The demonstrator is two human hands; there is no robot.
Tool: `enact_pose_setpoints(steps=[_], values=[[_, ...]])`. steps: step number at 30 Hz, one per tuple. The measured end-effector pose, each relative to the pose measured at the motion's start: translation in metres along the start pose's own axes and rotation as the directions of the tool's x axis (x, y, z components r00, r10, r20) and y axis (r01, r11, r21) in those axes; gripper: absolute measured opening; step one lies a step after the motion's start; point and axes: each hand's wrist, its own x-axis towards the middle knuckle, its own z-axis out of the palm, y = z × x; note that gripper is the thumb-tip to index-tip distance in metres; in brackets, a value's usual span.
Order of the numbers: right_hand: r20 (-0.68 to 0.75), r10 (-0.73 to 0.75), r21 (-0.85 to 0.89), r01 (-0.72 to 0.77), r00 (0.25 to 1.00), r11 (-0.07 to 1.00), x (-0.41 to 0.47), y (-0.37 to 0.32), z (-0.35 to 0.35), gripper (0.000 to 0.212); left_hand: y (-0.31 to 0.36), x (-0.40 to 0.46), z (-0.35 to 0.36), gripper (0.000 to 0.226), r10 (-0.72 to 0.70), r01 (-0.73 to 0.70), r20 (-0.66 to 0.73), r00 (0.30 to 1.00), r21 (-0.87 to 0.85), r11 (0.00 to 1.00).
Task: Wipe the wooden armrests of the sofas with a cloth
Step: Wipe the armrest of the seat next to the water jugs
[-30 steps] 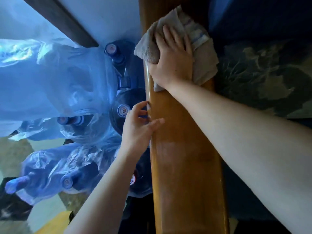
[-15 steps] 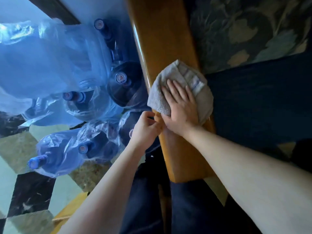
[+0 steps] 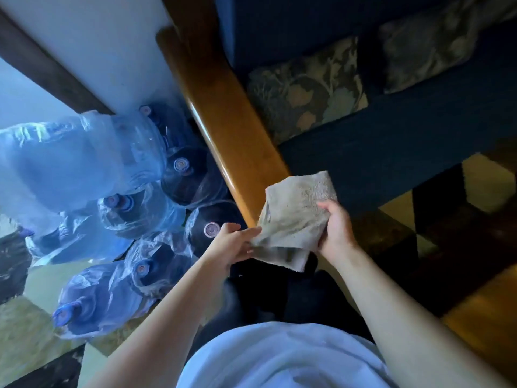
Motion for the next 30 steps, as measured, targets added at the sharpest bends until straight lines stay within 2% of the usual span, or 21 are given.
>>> enact_pose_setpoints(steps=[2,5,6,8,12,14,16,18,20,22,25,28,30], values=[[0.040,-0.071,0.243,0.059,0.997,0.968,-0.029,-0.030,-0.014,0.026,0.012,-0.014,0.022,0.083,-0.047,0.080,0.199,0.979,-0.161,0.984],[0.052,-0.224,0.459,0.176,0.973,0.871,-0.062,-0.069,-0.044,0.028,0.028,-0.038,0.072,0.085,-0.027,0.224,0.544,0.839,-0.299,0.928],[0.052,-0.273,0.512,0.209,0.961,0.833,-0.070,-0.080,-0.054,0.029,0.031,-0.046,0.093,0.091,0.005,0.239,0.621,0.784,-0.309,0.920],[0.049,-0.340,0.569,0.254,0.939,0.782,-0.081,-0.102,-0.077,0.027,0.037,-0.064,0.137,0.096,0.048,0.247,0.687,0.725,-0.324,0.913],[-0.006,-0.437,0.637,0.340,0.900,0.692,-0.093,-0.157,-0.156,0.029,0.057,-0.096,0.251,0.059,0.148,0.126,0.669,0.729,-0.343,0.931],[-0.080,-0.446,0.653,0.385,0.891,0.652,-0.095,-0.180,-0.204,0.036,0.063,-0.112,0.308,0.046,0.159,0.116,0.716,0.680,-0.320,0.940],[-0.141,-0.443,0.663,0.417,0.885,0.622,-0.097,-0.197,-0.246,0.045,0.066,-0.124,0.361,0.038,0.142,0.078,0.736,0.662,-0.257,0.963],[-0.185,-0.451,0.672,0.447,0.873,0.591,-0.100,-0.215,-0.293,0.052,0.064,-0.136,0.420,0.042,0.102,0.025,0.721,0.686,-0.163,0.986],[-0.234,-0.469,0.679,0.488,0.852,0.548,-0.104,-0.233,-0.339,0.056,0.057,-0.149,0.479,0.052,0.063,-0.030,0.666,0.743,-0.061,0.998],[-0.302,-0.482,0.701,0.534,0.823,0.473,-0.109,-0.254,-0.384,0.055,0.048,-0.162,0.534,0.055,0.038,-0.070,0.638,0.769,0.026,0.997],[-0.382,-0.463,0.754,0.560,0.800,0.344,-0.113,-0.286,-0.440,0.043,0.037,-0.180,0.600,0.052,0.021,-0.136,0.563,0.826,0.163,0.977],[-0.452,-0.451,0.769,0.593,0.769,0.239,-0.105,-0.326,-0.491,0.031,0.028,-0.183,0.655,0.061,0.107,-0.240,0.410,0.906,0.287,0.927],[-0.501,-0.446,0.757,0.626,0.742,0.189,-0.093,-0.354,-0.519,0.024,0.028,-0.182,0.692,0.051,0.104,-0.293,0.446,0.889,0.379,0.878]])
